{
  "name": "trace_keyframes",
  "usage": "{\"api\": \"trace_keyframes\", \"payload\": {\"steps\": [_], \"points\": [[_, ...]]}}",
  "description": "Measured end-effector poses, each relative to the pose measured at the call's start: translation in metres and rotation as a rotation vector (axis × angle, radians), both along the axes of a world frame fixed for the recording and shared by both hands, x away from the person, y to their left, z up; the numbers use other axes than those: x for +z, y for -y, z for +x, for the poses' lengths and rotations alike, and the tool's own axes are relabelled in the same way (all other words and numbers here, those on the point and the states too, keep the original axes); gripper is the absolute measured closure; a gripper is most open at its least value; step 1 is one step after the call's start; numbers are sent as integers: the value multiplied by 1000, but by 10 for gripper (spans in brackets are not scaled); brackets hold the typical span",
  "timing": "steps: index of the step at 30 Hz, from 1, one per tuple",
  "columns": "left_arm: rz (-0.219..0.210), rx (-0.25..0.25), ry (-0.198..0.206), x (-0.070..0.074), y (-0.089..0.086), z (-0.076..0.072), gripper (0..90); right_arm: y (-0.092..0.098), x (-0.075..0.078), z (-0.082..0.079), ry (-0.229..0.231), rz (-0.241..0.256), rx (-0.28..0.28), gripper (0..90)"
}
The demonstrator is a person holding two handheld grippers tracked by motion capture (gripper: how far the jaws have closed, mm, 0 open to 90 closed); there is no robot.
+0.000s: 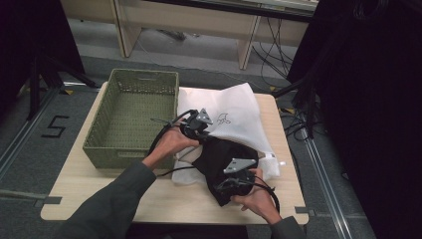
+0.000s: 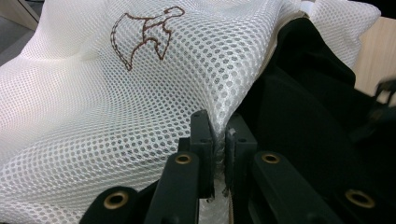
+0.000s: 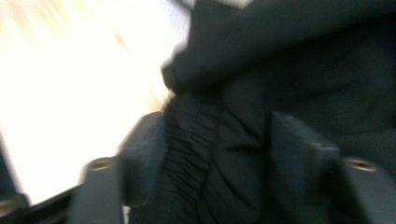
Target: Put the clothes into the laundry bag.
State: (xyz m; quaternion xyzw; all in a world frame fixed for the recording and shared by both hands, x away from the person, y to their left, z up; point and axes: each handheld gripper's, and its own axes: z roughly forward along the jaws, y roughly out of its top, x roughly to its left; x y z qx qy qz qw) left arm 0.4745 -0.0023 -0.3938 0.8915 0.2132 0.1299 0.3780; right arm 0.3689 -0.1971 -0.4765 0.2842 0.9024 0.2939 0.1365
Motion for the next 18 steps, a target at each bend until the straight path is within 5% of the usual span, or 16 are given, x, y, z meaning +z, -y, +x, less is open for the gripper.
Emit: {"api": "trace_keyframes", "payload": {"steps": [1,4,6,9,13,18], "points": [[-1,0,0,0,0,0,837,-2,-5,4,-5,-56,12,617],[-2,1,-1,0,0,-1,841,-1,-4,18,26,-62,20,754],[3,-4,3,1,1,-1,844,-3,3,24,41,-15,0,819],[-5,-6,-5,2,4,-2,846,-4,21,49,181,6,-77,827],[-5,-4,-2,5,4,-1,847,-3,29,83,206,80,-163,827],[9,13,-19,4,0,3,846,-12,-7,99,204,-9,-179,800]]}}
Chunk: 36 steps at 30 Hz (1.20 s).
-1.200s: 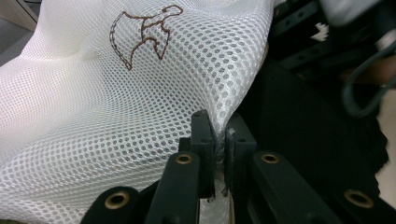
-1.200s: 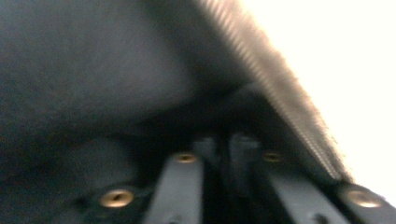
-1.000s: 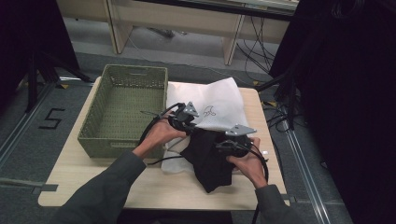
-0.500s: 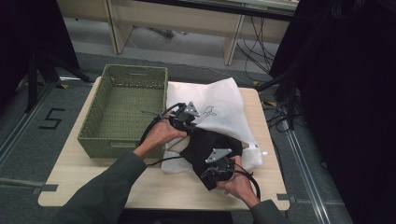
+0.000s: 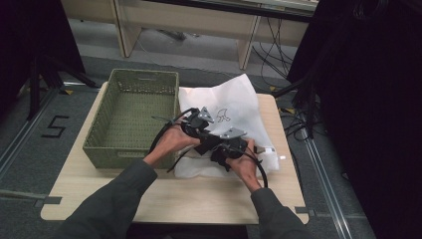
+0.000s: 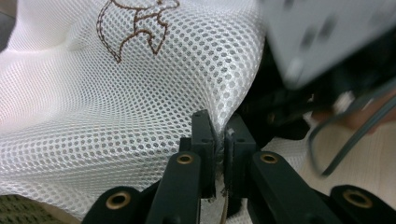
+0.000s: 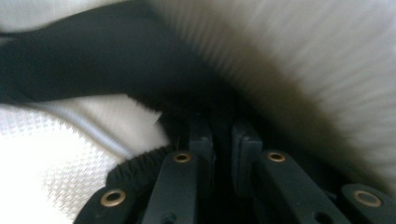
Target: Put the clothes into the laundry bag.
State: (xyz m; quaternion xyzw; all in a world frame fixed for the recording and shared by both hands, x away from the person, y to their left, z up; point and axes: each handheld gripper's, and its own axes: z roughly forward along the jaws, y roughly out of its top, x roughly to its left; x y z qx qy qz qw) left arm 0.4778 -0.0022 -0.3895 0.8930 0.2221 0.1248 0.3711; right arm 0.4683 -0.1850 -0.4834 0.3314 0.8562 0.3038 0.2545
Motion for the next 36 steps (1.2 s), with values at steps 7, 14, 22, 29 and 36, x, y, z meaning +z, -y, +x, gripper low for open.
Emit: {"api": "trace_keyframes", "payload": {"steps": [7,14,22,29,36], "points": [[-10,12,-9,1,-6,5,838,10,13,-13,6,100,-21,468],[-20,23,-9,0,-5,4,835,38,36,-51,-24,167,-46,372],[-1,10,-10,-1,2,1,838,37,-15,-39,-173,147,-19,720],[24,-44,-20,5,9,-9,843,36,16,-18,-2,73,-56,815],[53,-8,35,-2,12,-11,774,30,5,7,-3,55,-96,804]]}}
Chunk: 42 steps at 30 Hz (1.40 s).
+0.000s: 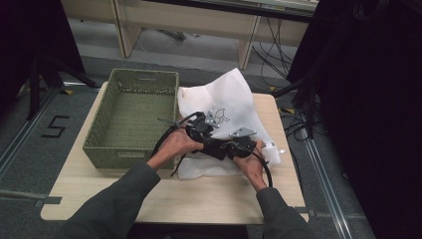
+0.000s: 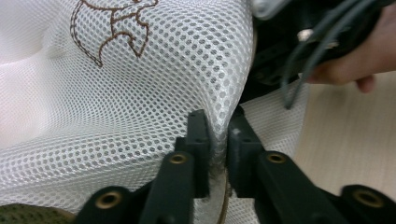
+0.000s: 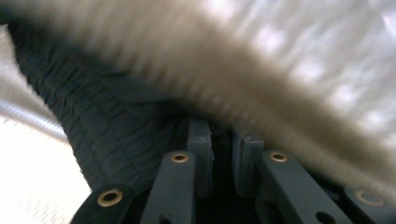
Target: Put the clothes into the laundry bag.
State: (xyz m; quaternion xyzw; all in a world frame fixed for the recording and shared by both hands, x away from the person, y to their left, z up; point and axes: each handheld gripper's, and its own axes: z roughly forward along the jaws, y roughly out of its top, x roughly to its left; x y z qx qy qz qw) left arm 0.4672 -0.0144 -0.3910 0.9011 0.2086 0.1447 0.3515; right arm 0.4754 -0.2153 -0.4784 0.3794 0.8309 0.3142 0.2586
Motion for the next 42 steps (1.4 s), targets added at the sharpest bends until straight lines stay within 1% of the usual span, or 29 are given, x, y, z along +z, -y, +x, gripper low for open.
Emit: {"api": "trace_keyframes", "payload": {"steps": [1,2,3,4,5,7,9,10,12,13,15,18,19,20,21,23,24,25,26,28,29,30,31,32,33,34,38,40,42], "points": [[-14,9,0,0,-2,0,757,1,1,-2,-12,9,-1,802],[-25,18,15,0,-3,-1,728,3,1,-2,-5,12,4,801],[-34,24,37,1,-4,-3,689,4,1,-3,-20,30,-7,801],[-34,16,55,3,-4,-7,678,6,0,-3,-9,26,3,801],[-34,4,77,6,-4,-11,652,6,1,-4,-34,38,-7,800],[-45,1,110,11,-5,-25,593,8,2,-2,-12,27,12,798],[-56,-29,116,10,-5,-39,590,9,3,-4,-36,35,7,795],[-52,-49,112,7,-5,-46,591,9,2,-4,-23,41,9,792],[-44,-74,84,-6,-4,-56,588,10,4,-5,-35,49,7,786],[-50,-72,52,-16,-4,-59,583,10,4,-5,-32,53,5,784],[-26,-85,-3,-37,-2,-62,567,11,4,-6,-32,50,6,782],[5,-59,-55,-68,0,-60,555,11,4,-6,-33,49,8,782],[20,-61,-60,-76,-1,-58,554,11,5,-6,-33,44,13,782],[35,-53,-79,-83,-2,-55,542,11,5,-6,-32,45,12,782],[31,-38,-85,-87,-1,-53,531,11,5,-6,-39,44,13,782],[52,-25,-91,-95,-2,-47,534,11,6,-7,-39,43,17,782],[31,-7,-111,-99,-2,-46,551,11,5,-7,-39,49,10,782],[13,-6,-114,-103,-2,-45,619,11,6,-8,-41,52,7,783],[28,-9,-123,-108,-1,-44,695,12,6,-8,-38,45,16,785],[39,-23,-112,-110,-4,-44,808,12,7,-9,-48,51,14,792],[31,-20,-129,-110,-4,-45,837,12,7,-10,-53,51,16,796],[34,-25,-140,-109,-4,-47,855,11,9,-12,-78,64,9,800],[25,-30,-145,-109,-4,-49,867,13,8,-11,-51,50,40,802],[12,-28,-144,-110,-4,-54,874,12,10,-14,-69,55,33,804],[32,-49,-131,-109,-6,-59,875,13,13,-17,-66,46,35,805],[33,-60,-127,-109,-7,-63,876,12,15,-21,-72,52,37,805],[35,-97,-161,-109,-19,-78,876,10,17,-37,-114,38,100,805],[29,-101,-161,-110,-25,-85,876,6,14,-43,-109,-12,132,805],[12,-94,-155,-111,-27,-89,875,2,9,-44,-110,-43,130,809]]}}
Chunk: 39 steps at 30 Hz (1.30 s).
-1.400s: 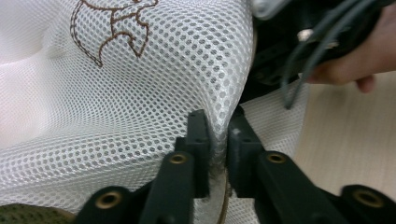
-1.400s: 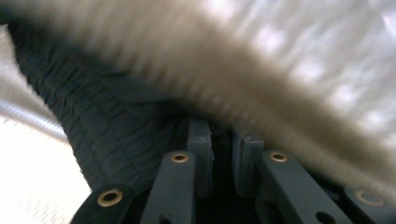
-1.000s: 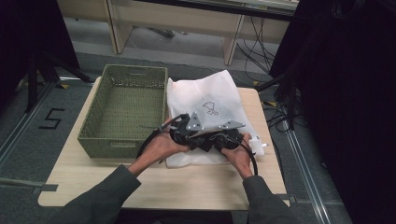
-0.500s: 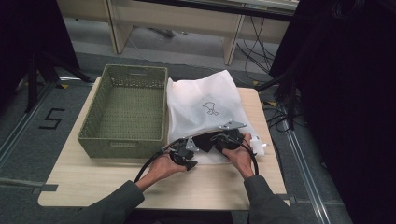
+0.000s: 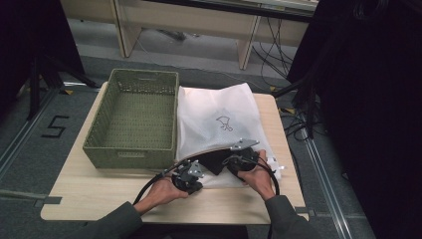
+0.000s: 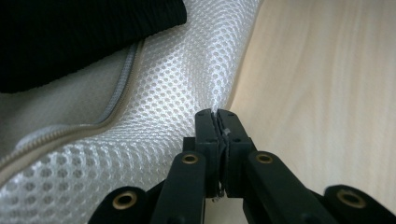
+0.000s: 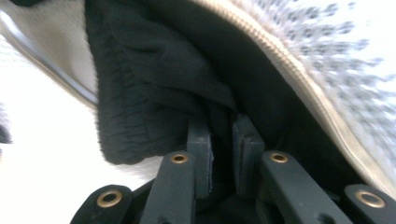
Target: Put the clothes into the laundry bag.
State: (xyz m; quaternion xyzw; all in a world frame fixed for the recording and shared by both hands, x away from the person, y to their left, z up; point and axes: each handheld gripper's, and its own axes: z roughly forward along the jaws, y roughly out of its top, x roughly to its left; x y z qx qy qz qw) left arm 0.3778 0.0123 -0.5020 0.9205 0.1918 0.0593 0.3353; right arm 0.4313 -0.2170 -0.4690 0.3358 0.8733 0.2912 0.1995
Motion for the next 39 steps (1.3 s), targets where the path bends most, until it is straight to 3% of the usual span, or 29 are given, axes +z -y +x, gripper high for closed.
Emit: {"api": "trace_keyframes", "payload": {"steps": [1,2,5,7,8,11,13,14,15,18,19,20,22,26,28,29,30,31,33,35,36,37,38,39], "points": [[-5,9,1,0,0,-1,875,-3,-2,3,14,-19,-10,810],[26,-12,7,1,0,0,876,-5,-3,7,24,-32,-21,813],[23,-4,3,1,0,0,874,-11,-4,26,76,-61,-68,816],[14,-2,-5,1,-1,1,873,-12,0,39,141,-116,-100,817],[7,8,-15,0,-1,0,873,-11,2,47,176,-116,-127,817],[22,-5,4,1,0,0,872,-6,6,61,186,-92,-170,813],[8,6,-1,0,0,-1,870,-3,5,62,140,-67,-161,794],[-7,17,-6,0,1,-1,870,-2,3,59,101,-51,-156,761],[-18,23,-10,-1,1,-1,869,0,1,57,90,-45,-133,720],[-19,24,-11,-1,1,-1,864,7,8,39,34,25,-117,579],[-24,34,-18,-2,1,-2,863,12,13,32,39,57,-111,542],[2,13,-11,0,-1,-1,862,14,16,27,29,78,-109,527],[11,-4,0,0,-1,0,862,20,23,14,35,100,-95,493],[7,8,-8,0,-1,-1,859,35,24,-2,38,85,-130,466],[-26,35,-19,-2,1,-2,858,41,19,-3,-2,76,-163,445],[-22,29,-15,-1,1,-1,856,41,16,-2,-42,97,-193,439],[-20,27,-11,-1,1,-2,856,42,14,-1,-49,106,-180,439],[11,0,-2,0,-1,0,855,41,10,-1,-61,128,-164,434],[10,-1,-2,0,-1,0,855,27,6,-3,-67,203,-140,430],[8,3,0,0,0,0,855,12,4,-3,-54,159,-81,416],[-21,28,-1,-1,1,-2,855,1,2,-2,-73,139,-63,407],[14,0,9,0,0,-1,855,-10,-3,0,-71,137,-56,402],[13,2,13,0,0,-2,855,-16,-4,2,-83,108,-33,396],[11,10,6,0,0,-3,855,-25,-9,5,-76,76,-44,418]]}}
